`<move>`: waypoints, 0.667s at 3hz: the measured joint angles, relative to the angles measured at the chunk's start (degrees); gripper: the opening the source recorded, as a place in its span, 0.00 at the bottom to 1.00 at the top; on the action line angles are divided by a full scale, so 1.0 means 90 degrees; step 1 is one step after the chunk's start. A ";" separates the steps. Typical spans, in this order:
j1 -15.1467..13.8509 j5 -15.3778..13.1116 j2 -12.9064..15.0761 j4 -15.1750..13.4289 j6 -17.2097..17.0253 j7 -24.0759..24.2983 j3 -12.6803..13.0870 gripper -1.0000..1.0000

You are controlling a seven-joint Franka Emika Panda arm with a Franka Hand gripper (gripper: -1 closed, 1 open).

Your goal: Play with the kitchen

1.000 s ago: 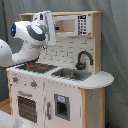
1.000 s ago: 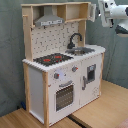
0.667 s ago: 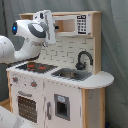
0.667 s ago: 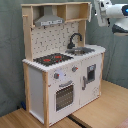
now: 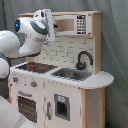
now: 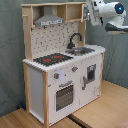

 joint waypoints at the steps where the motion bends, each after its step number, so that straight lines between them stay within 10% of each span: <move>1: -0.0179 0.0000 0.0416 0.0408 0.0000 0.0000 0.0265 0.00; 2: -0.0372 0.0000 0.0823 0.0776 0.0000 0.0000 0.0575 0.00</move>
